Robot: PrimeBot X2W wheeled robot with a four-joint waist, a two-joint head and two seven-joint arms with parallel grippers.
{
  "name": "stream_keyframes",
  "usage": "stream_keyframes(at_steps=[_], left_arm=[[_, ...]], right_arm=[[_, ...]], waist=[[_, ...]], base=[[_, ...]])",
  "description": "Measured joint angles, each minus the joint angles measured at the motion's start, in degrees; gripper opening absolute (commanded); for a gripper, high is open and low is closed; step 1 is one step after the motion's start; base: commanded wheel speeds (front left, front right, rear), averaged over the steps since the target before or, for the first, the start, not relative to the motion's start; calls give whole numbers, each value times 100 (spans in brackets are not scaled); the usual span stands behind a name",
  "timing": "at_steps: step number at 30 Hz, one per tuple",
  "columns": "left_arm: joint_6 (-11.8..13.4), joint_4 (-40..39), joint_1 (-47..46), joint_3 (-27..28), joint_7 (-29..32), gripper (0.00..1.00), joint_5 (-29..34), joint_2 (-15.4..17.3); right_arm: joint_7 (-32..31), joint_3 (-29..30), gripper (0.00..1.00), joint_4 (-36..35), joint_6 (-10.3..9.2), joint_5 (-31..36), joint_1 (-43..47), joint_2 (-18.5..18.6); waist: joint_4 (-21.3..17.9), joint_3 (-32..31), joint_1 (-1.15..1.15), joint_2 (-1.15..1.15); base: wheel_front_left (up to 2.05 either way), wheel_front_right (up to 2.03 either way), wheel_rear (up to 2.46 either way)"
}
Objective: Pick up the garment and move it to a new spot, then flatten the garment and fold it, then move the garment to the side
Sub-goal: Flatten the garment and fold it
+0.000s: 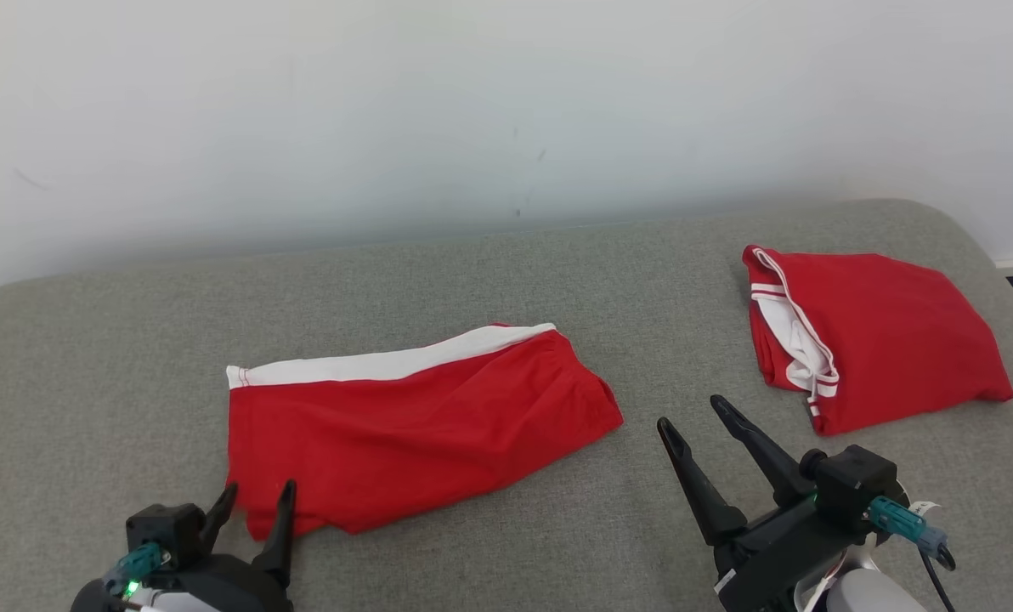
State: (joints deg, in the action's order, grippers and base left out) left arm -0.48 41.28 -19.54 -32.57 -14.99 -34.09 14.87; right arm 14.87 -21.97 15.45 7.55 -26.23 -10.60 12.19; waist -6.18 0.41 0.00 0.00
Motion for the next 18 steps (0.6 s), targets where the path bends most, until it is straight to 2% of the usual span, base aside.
stream_keyframes(at_steps=[2, 6, 12, 18], left_arm=[[147, -349, 224, 245, 0, 100, 358, 3], [288, -826, 473, 556, 0, 100, 804, -16], [465, -1566, 899, 1029, 0, 100, 1268, -47], [678, -2185, 1286, 1367, 0, 100, 1649, 37]], right_arm=[[0, 37, 100, 22, 0, -16, 24, -7], [2, 126, 100, 65, 0, 46, 57, -10], [3, 313, 100, 144, 0, 231, 77, -56], [7, 783, 100, 244, 0, 359, 198, -104]], waist=[[9, -12, 0, 0], [51, -55, 0, 0], [117, -173, 0, 0], [163, -317, 0, 0]], base=[[0, 0, 0], [0, 0, 0], [0, 0, 0], [0, 0, 0]])
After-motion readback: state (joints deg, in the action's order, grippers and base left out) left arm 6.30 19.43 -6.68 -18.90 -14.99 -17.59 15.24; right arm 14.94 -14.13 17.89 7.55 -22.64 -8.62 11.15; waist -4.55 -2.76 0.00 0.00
